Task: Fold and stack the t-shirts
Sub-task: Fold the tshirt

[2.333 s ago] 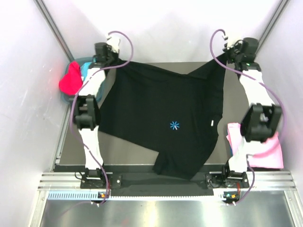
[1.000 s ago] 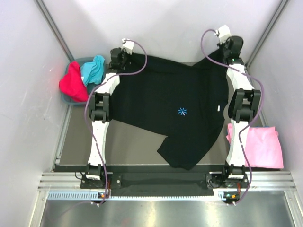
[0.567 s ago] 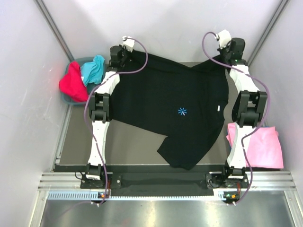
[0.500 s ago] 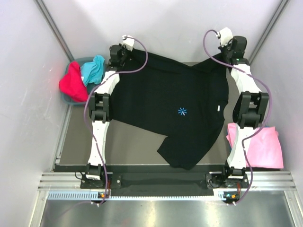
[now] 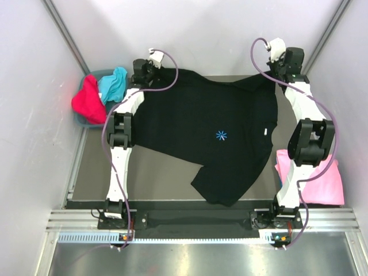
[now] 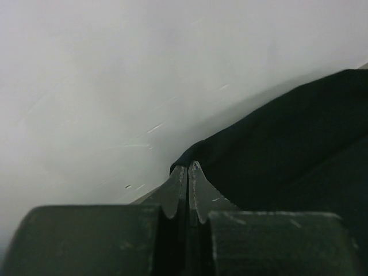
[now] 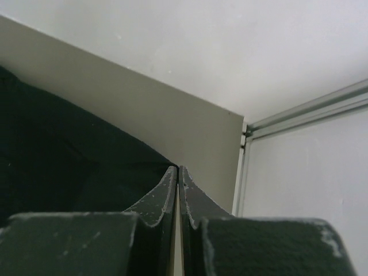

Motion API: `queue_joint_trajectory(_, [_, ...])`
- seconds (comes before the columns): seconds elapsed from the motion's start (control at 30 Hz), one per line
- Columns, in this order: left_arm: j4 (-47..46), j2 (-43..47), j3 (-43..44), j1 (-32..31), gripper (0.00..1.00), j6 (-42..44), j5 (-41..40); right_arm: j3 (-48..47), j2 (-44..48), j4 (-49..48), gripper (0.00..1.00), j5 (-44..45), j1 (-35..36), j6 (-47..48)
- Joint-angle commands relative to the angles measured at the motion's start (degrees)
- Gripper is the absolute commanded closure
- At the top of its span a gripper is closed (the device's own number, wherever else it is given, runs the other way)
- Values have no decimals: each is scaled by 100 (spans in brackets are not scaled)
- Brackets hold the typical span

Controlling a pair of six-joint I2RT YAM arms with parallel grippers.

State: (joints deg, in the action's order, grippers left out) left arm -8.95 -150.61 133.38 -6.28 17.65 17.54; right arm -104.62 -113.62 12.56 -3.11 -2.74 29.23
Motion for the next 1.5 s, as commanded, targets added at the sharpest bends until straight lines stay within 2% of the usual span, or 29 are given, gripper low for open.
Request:
queue_joint_trajectory(0.0, [-318,480,161,171,100,-244,13,82,586,62,100,-49,46,-137])
queue_joint_trajectory(0.27, [-564,506,215,400,100,-656,-23,363,1218,335,100,-58,46,-207])
queue_joint_trajectory(0.5, [-555,681,-31,523,100,-816,232,1083,1992,599,100,-163,89,-515])
queue_joint_trajectory(0.73, [-625,1059,-847,540,100,-728,513,2093,2923,766,100,-181,239,-682])
queue_joint_trajectory(1.07, [-678,1727,-1982,585,100,-719,540,2858,3619,1091,100,-347,230,-928])
queue_joint_trajectory(1.47, [-55,2281,-2914,593,100,-649,566,3852,4296,1328,100,-708,494,-1200])
